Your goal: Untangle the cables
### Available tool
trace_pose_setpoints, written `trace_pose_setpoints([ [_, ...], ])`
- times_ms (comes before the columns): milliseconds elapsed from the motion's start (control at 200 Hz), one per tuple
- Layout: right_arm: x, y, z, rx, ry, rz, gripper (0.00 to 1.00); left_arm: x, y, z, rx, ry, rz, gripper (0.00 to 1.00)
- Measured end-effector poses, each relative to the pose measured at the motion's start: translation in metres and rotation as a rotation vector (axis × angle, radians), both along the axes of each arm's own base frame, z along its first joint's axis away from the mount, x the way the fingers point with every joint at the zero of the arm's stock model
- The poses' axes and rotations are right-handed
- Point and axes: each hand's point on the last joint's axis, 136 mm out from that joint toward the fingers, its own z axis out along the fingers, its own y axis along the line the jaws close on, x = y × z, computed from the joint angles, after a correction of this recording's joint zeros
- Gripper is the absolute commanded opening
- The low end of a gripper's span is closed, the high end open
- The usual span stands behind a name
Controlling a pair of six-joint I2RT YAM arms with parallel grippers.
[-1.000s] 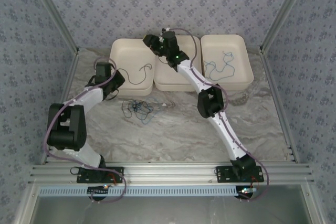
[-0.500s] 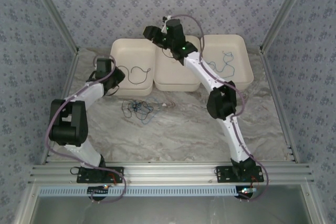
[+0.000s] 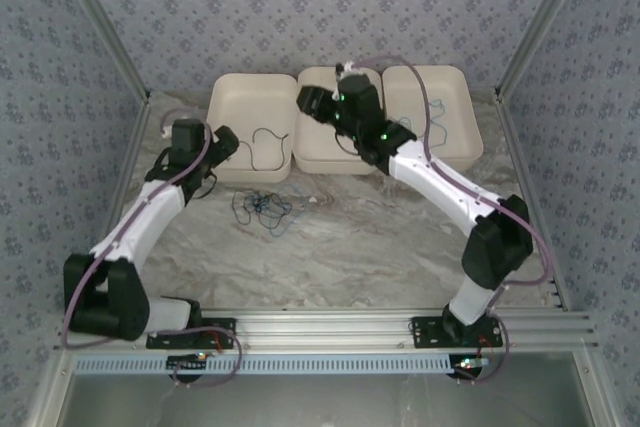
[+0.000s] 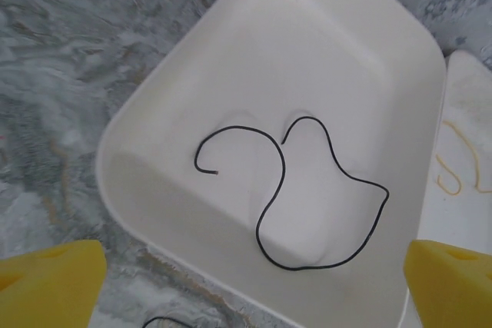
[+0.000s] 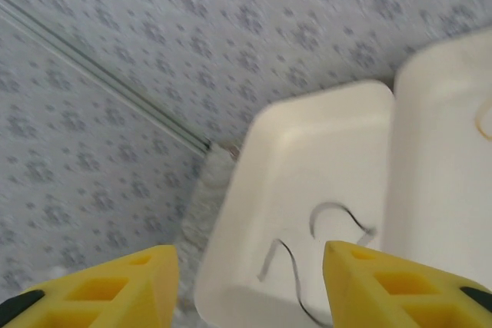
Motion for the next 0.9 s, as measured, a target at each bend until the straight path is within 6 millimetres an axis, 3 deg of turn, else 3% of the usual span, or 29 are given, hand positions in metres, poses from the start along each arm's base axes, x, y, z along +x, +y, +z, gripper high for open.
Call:
trace_pose_setpoints([
  [80,-0.031,0.005,-0.033,-0.041,0.054,0.002,0.49,-0.019,-0.001,0.005,-0.018,-0.024,0.001,0.93],
  [160,-0.067,0.012,-0.074,-0.069,0.129,0.019,0.50,-0.040,-0.010,-0.007,-0.036,-0.005,-0.025,0.80],
  [230,-0.098,0.019,-0.117,-0.099,0.210,0.039,0.52,-0.059,-0.019,-0.033,-0.068,0.048,-0.048,0.79],
  [315,-0.130,0.025,-0.169,-0.133,0.316,0.056,0.52,-0.083,-0.023,-0.078,-0.101,0.149,-0.051,0.81],
  [440,-0.146,0.029,-0.221,-0.127,0.422,0.043,0.52,-0.107,-0.027,-0.130,-0.142,0.281,-0.056,0.81],
  [555,-0.145,0.036,-0.247,-0.100,0.477,0.028,0.51,-0.099,-0.038,-0.147,-0.168,0.325,-0.087,0.83],
  [655,-0.143,0.042,-0.256,-0.068,0.499,0.024,0.48,-0.089,-0.045,-0.157,-0.190,0.331,-0.098,0.86],
  [814,-0.142,0.049,-0.269,-0.028,0.538,0.017,0.46,-0.076,-0.046,-0.159,-0.214,0.330,-0.078,0.81],
  [899,-0.141,0.051,-0.275,-0.005,0.560,0.010,0.34,-0.067,-0.046,-0.158,-0.219,0.304,-0.069,0.74],
])
